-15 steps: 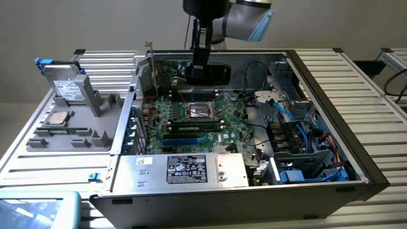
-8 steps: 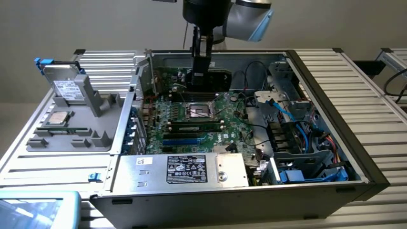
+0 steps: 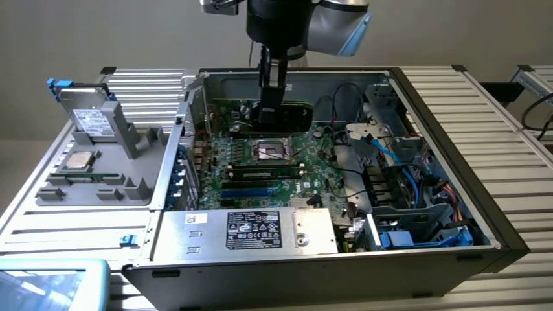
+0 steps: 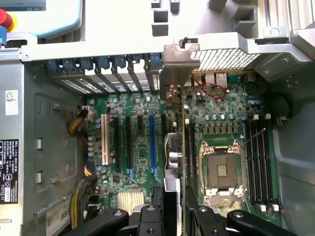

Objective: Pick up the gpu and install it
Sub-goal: 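Insert the gpu into the slot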

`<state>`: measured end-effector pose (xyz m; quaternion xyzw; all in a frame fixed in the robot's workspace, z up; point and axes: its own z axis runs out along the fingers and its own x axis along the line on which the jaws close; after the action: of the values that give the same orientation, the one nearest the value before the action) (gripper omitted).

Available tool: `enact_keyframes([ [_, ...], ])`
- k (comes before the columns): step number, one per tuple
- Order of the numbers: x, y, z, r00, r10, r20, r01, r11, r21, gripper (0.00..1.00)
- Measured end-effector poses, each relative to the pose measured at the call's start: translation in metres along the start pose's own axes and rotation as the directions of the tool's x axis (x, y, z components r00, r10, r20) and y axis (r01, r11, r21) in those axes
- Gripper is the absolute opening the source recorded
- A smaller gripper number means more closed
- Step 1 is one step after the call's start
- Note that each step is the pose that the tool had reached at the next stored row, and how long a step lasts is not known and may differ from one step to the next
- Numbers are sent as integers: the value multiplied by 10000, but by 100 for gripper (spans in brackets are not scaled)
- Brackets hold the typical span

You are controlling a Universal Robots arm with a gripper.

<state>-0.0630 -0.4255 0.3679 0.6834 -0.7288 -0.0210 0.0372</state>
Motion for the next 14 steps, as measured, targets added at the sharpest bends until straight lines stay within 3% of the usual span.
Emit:
enact_keyframes([
  [14, 75, 66, 170, 9998, -195, -15, 195, 9998, 10, 28],
])
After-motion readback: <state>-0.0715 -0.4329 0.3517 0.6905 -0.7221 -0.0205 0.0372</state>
